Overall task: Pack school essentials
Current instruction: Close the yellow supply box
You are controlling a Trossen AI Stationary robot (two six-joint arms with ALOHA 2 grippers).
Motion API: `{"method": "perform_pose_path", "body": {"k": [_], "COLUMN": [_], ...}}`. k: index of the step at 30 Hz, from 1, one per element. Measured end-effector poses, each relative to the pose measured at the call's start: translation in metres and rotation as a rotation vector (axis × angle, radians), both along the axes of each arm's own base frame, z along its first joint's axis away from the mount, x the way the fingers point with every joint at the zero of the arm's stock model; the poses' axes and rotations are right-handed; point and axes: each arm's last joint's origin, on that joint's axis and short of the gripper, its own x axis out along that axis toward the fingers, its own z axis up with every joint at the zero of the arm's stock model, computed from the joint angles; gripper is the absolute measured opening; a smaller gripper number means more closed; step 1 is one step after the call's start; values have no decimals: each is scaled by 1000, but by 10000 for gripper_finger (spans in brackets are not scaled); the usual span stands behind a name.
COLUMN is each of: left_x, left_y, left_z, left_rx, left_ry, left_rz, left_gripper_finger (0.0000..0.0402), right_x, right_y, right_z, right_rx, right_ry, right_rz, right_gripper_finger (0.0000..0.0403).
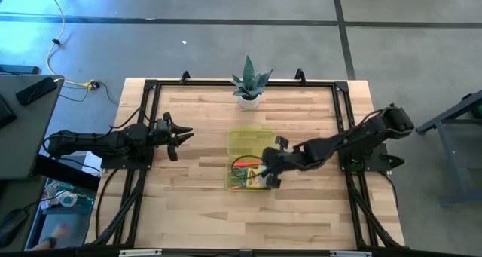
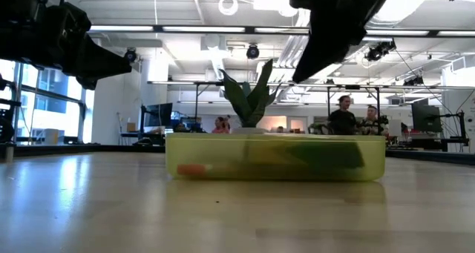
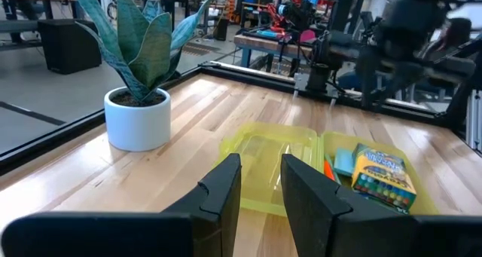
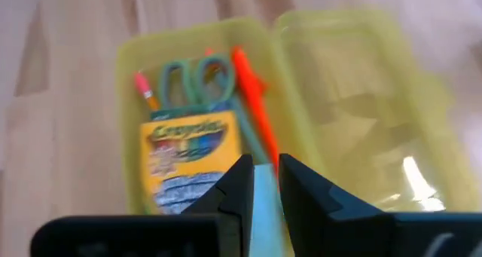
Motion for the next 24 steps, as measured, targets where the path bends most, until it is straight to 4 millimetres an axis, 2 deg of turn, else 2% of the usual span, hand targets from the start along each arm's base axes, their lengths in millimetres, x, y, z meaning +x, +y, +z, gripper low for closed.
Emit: {"method": "perform_pose_path", "body": {"k": [3, 10, 18, 24], "left_x": [0, 0, 0, 0], "left_y": [0, 0, 0, 0], "left_z": [0, 0, 0, 0], "left_rx": [0, 0, 0, 0], "left_ry": [0, 0, 0, 0], "left_rz": [0, 0, 0, 0], "left_gripper_finger": [86, 86, 86, 86], "right_x": [-3, -2, -6, -13], "right_y": [-16, -54, -90, -117], "right_z": [8, 7, -18, -36], "right_rx": [-23, -9, -8, -8], "right_ry": [3, 64, 81, 64], "right_rz": [-18, -38, -10, -6], "right_gripper_finger": [68, 127, 236, 274]}}
